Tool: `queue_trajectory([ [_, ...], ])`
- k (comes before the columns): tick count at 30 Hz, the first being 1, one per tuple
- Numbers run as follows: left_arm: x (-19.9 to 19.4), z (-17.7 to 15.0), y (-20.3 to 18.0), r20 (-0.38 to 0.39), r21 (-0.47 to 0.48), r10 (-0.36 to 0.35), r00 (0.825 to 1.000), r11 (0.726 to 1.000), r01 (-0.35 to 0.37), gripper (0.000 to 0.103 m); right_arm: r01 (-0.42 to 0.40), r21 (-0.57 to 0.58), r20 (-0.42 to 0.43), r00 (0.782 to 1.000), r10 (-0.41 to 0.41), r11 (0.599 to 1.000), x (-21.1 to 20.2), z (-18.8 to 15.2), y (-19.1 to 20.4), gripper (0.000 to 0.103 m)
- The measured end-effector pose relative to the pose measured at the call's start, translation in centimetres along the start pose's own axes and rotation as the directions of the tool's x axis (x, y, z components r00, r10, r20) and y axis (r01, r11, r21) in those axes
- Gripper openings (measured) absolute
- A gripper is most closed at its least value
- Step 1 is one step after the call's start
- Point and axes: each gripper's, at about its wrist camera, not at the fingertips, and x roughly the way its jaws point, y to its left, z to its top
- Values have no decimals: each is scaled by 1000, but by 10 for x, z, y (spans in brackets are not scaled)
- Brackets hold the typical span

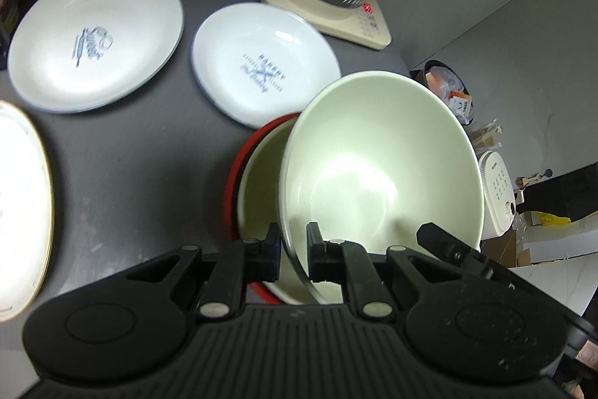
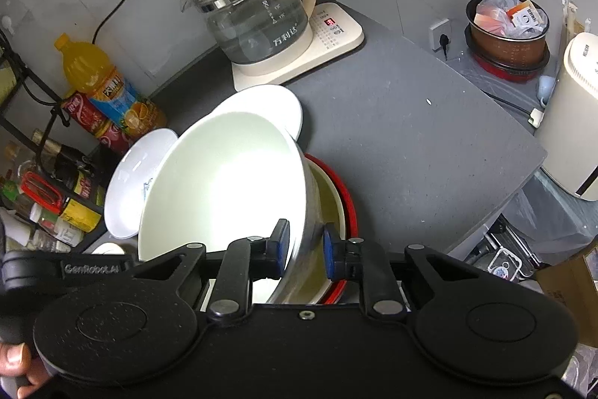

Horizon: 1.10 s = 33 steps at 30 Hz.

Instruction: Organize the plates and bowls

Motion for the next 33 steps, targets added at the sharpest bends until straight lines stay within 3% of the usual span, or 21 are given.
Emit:
queue_trajectory([
  [8, -6, -6, 7, 12, -13, 5, 1000, 1000, -5, 13, 45, 3, -2, 999, -45, 999, 11, -1, 1, 16],
  [17, -24, -3, 20, 44, -26, 8, 999, 1000, -7, 14, 93, -27, -12, 996, -94, 995, 15, 2, 8, 22],
  [23, -32, 2, 29, 59, -50, 2, 998, 999, 1, 15, 99, -48, 33, 995, -97, 994, 1, 7, 11, 22],
  [28, -33, 5, 33, 63, -63, -7, 998, 998, 11, 16, 122, -71, 46, 992, -119, 990, 3, 9, 10, 6],
  [33, -34, 6, 33, 62, -63, -16, 998, 998, 20, 16, 123, -72, 15, 992, -123, 990, 8, 6, 7, 5],
])
